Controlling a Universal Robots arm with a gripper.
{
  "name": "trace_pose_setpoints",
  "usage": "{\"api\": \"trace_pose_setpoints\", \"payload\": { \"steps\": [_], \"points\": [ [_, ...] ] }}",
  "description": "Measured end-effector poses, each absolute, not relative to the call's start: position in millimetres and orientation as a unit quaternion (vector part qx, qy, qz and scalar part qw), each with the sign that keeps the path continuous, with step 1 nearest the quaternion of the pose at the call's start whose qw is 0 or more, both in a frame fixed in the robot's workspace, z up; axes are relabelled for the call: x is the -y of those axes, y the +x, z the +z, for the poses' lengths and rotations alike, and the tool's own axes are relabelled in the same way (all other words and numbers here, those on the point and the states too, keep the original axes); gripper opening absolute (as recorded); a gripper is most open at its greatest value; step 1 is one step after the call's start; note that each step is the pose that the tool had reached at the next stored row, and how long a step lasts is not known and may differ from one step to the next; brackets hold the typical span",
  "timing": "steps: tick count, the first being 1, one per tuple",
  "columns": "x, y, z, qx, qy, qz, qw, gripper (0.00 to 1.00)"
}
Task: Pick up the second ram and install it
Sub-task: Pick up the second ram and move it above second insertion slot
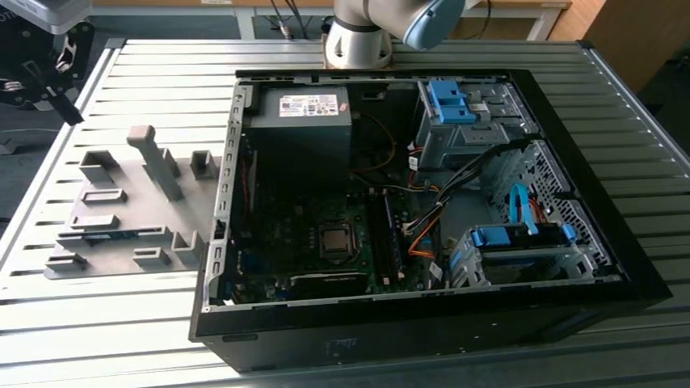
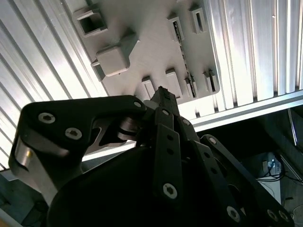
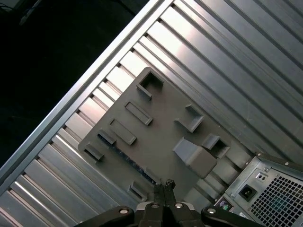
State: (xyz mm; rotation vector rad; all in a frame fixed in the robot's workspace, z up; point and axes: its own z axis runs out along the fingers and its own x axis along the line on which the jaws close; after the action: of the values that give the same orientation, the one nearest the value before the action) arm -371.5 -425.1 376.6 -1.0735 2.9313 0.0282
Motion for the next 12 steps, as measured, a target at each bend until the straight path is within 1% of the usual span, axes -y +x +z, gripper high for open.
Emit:
{"api": "trace_pose_setpoints", "payload": {
  "steps": [12],
  "points": [
    [425.2,-371.5,376.5,-0.938,-0.345,0.009,0.010,0.11]
  ]
}}
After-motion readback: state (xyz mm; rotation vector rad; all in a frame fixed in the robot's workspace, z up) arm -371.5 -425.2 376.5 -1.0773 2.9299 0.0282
